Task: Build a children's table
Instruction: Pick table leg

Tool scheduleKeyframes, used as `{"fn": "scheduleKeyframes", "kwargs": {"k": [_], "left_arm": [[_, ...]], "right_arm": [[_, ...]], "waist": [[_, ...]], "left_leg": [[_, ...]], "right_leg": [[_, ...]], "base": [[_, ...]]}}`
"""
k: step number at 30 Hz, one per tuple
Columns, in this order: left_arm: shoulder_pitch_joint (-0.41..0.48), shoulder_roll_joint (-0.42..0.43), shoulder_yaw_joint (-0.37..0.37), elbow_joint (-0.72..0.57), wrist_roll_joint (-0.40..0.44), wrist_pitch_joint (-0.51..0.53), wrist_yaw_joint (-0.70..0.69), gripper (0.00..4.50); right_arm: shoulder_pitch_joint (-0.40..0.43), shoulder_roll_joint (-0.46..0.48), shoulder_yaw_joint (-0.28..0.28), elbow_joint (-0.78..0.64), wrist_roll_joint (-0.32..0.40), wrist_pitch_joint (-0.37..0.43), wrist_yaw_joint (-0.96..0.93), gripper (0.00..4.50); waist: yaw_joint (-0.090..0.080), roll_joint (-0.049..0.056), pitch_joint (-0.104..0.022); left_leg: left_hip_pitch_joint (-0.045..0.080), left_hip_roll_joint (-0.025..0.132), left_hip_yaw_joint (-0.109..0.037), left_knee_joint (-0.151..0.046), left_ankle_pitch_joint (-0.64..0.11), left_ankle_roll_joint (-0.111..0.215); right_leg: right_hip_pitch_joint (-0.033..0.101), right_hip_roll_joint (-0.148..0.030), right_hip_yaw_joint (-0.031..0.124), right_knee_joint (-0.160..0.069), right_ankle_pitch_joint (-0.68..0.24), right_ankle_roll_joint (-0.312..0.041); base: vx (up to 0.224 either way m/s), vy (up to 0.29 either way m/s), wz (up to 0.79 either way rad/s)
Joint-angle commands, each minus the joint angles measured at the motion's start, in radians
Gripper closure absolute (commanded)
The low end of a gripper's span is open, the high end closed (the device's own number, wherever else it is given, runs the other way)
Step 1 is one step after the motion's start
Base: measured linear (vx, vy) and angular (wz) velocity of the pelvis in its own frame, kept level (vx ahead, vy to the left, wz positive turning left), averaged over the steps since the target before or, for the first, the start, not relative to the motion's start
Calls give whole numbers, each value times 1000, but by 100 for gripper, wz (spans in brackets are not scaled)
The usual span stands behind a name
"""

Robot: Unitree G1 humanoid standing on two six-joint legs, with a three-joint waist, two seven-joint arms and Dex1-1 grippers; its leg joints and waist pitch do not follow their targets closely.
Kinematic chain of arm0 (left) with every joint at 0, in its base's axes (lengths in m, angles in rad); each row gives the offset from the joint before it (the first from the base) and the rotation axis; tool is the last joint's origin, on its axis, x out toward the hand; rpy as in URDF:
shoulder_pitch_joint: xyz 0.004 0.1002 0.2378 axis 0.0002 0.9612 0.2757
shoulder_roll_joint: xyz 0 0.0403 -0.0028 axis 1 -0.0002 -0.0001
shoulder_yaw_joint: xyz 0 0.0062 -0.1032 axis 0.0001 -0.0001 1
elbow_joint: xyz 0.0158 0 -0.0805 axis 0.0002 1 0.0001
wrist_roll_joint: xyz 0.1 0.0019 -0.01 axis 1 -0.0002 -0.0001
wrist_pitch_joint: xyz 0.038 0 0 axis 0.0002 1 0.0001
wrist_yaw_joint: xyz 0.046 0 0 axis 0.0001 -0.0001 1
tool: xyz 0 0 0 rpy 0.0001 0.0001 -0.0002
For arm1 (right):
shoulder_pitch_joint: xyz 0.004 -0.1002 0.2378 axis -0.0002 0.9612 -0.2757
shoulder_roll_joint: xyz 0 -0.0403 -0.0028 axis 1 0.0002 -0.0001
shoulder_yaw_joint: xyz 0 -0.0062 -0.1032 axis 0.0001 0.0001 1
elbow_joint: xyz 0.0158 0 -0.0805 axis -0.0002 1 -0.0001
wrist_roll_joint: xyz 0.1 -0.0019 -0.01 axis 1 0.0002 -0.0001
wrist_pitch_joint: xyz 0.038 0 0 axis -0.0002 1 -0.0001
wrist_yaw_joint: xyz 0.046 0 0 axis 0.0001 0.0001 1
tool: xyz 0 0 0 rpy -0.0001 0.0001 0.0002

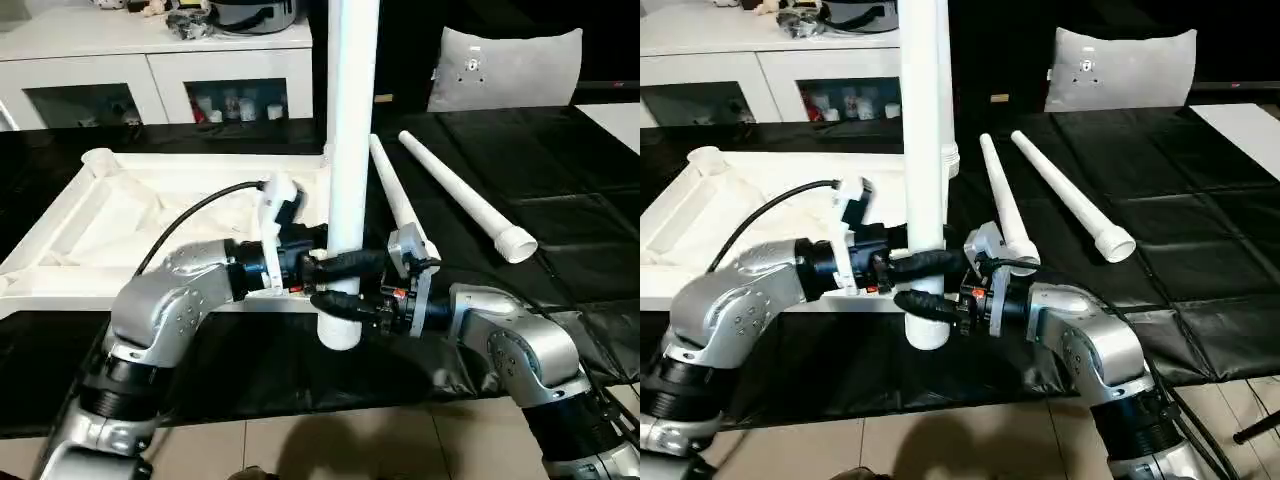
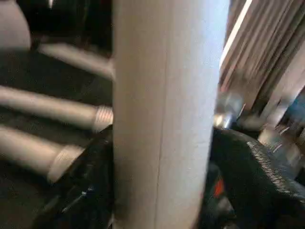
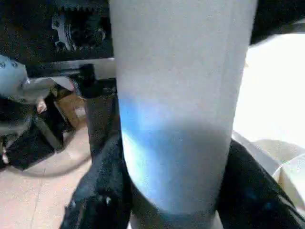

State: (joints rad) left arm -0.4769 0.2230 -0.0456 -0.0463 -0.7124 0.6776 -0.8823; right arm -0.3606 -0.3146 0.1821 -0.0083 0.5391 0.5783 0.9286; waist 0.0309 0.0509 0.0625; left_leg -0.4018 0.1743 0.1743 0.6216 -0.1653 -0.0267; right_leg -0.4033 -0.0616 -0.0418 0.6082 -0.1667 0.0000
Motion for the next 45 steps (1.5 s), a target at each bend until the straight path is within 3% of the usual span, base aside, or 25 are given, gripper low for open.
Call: {"fn": "scheduleKeyframes", "kwargs": {"k": [1, 6, 8, 14, 15, 17, 22, 24, 28, 31, 34, 39, 42, 45], "left_arm": [[-26, -49, 71, -39, -124, -5, 14, 99], [-40, -127, 150, -24, -209, -17, 93, 80], [-58, -151, 176, -6, -200, -41, 150, 80], [-120, -149, 203, 133, -19, -92, 363, 80], [-126, -148, 208, 148, -12, -86, 390, 80], [-127, -129, 177, 146, 26, -80, 399, 80], [-114, -73, 22, 95, 126, -47, 351, 80], [-111, -71, 1, 87, 132, -44, 336, 80], [-127, -117, 52, 119, 110, -86, 371, 80], [-153, -162, 164, 139, 36, -119, 419, 80], [-177, -166, 219, 174, 26, -139, 474, 80], [-187, -130, 171, 229, 133, -128, 500, 80], [-183, -132, 134, 234, 157, -104, 505, 80], [-178, -117, 75, 221, 188, -94, 491, 80]], "right_arm": [[-4, 5, -36, 19, 7, 26, -20, 259], [-9, 11, -44, 12, 18, 29, -21, 259], [-15, 18, -50, 19, 12, 15, -36, 259], [-35, 45, -67, 27, -21, -33, -93, 259], [-40, 50, -70, 31, -27, -41, -103, 259], [-46, 55, -70, 41, -40, -54, -116, 260], [-55, 53, -51, 61, -77, -81, -134, 260], [-55, 54, -50, 62, -80, -84, -136, 260], [-57, 60, -56, 65, -86, -86, -138, 260], [-61, 65, -66, 68, -85, -88, -141, 260], [-60, 65, -67, 68, -87, -92, -138, 260], [-58, 66, -61, 65, -89, -93, -135, 260], [-61, 68, -60, 69, -93, -96, -133, 261], [-62, 69, -60, 73, -99, -101, -133, 261]], "waist": [[-3, -14, -72], [-3, -19, -70], [-3, -20, -70], [-9, -21, -69], [-9, -18, -69], [-9, -21, -72], [-5, -14, -75], [-1, -14, -76], [0, -16, -76], [-5, -14, -73], [-7, -15, -72], [-9, -13, -72], [-2, -8, -75], [1, -10, -76]], "left_leg": [[29, 39, -17, -74, -299, -5], [29, 38, -17, -74, -311, -5], [31, 37, -17, -73, -317, -6], [30, 31, -21, -74, -323, -14], [29, 32, -23, -74, -322, -18], [27, 33, -23, -75, -314, -17], [28, 41, -21, -78, -291, -9], [28, 42, -19, -78, -278, -6], [24, 40, -16, -77, -264, 0], [22, 36, -15, -75, -282, -3], [28, 35, -18, -74, -310, -3], [29, 36, -22, -77, -317, -4], [35, 42, -22, -79, -317, -9], [27, 43, -23, -83, -300, -9]], "right_leg": [[31, -62, 31, -91, -450, -149], [32, -61, 30, -95, -465, -141], [30, -61, 29, -99, -482, -132], [28, -60, 25, -110, -556, -63], [28, -60, 25, -109, -554, -64], [29, -60, 25, -107, -532, -70], [31, -61, 31, -94, -430, -115], [31, -61, 33, -89, -386, -137], [40, -62, 32, -86, -334, -171], [42, -62, 30, -89, -375, -168], [36, -59, 27, -95, -420, -149], [33, -60, 27, -101, -460, -105], [27, -60, 30, -98, -424, -126], [36, -62, 30, -88, -354, -152]], "base": [[0, 0, 0], [0, 0, 0], [0, 0, 0], [0, 0, 0], [0, 0, 0], [0, 0, 0], [0, 0, 0], [0, 0, 0], [0, 0, 0], [0, 0, 0], [0, 0, 0], [0, 0, 0], [0, 0, 0], [0, 0, 0]]}}
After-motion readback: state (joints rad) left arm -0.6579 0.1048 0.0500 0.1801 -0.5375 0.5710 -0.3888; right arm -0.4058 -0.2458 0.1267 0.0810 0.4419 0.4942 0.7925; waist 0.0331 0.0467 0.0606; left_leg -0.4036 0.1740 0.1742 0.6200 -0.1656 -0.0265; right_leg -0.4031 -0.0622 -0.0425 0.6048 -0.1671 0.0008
